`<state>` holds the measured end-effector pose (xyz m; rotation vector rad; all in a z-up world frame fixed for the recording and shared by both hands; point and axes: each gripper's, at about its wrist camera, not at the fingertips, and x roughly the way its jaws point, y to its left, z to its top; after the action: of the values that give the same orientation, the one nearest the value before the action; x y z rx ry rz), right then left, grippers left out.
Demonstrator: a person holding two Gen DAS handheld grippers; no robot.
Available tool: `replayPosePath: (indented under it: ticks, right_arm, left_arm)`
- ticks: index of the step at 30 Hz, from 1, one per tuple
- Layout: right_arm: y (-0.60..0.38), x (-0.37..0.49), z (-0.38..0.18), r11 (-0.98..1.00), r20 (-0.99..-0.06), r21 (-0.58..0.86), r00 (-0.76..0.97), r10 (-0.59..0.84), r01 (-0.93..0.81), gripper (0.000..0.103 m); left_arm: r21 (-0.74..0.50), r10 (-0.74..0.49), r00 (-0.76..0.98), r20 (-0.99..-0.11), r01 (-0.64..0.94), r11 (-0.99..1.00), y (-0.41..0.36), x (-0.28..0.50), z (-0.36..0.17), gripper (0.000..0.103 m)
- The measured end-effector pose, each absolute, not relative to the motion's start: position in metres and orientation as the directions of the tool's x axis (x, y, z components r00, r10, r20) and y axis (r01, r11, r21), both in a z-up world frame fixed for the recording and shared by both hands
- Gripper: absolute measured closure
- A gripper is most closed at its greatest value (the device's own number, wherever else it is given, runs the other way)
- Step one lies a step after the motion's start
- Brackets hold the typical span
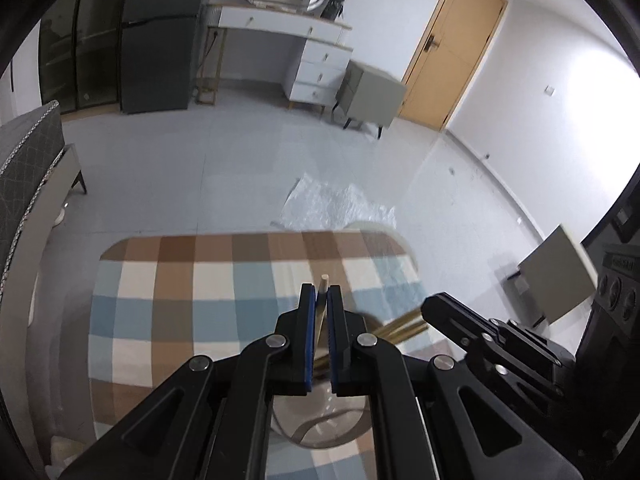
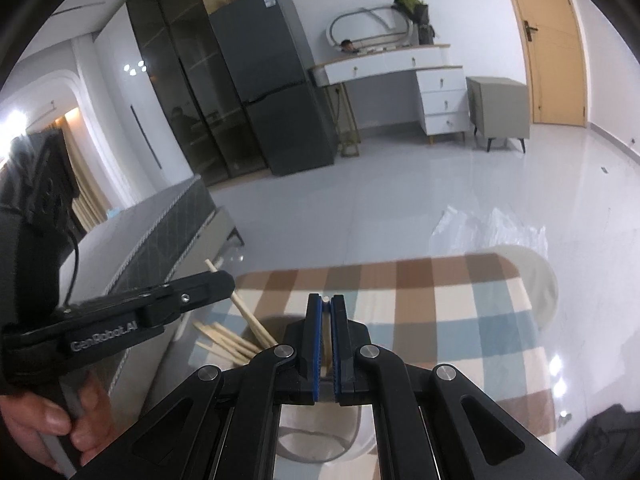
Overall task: Organize utensils
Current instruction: 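Open the right gripper while the left gripper opens, dropping both chopsticks into the holder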
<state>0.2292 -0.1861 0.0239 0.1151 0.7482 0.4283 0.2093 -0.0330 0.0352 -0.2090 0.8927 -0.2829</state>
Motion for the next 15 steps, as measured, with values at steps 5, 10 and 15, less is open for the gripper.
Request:
replayPosePath:
  ticks: [5, 10, 15]
  right_arm:
    - [-0.195, 0.215, 0.022, 0.903, -0.619, 0.273, 0.658, 0.429, -0.332, 0.095]
    - [-0.210, 0.188, 0.036, 0.907, -0.571, 0.281, 0.705, 0.421, -0.314, 0.070]
    - [-0.219, 0.162, 0.055, 0.911, -0.535, 0.280, 0.739, 0.410, -0.302, 0.058]
  left_arm:
    - [-0.294, -0.317, 0.576, -0.753, 0.137, 0.946, -0.028, 0.199, 0.037, 0.100]
    - [-0.298, -0.292, 0.615, -0.732, 0.096, 0.950, -0.015, 0.181, 0.052, 0.067]
    - [-0.278, -0.247, 0.681, -0.690, 0.066, 0.958, -0.007, 0.154, 0.072, 0.048]
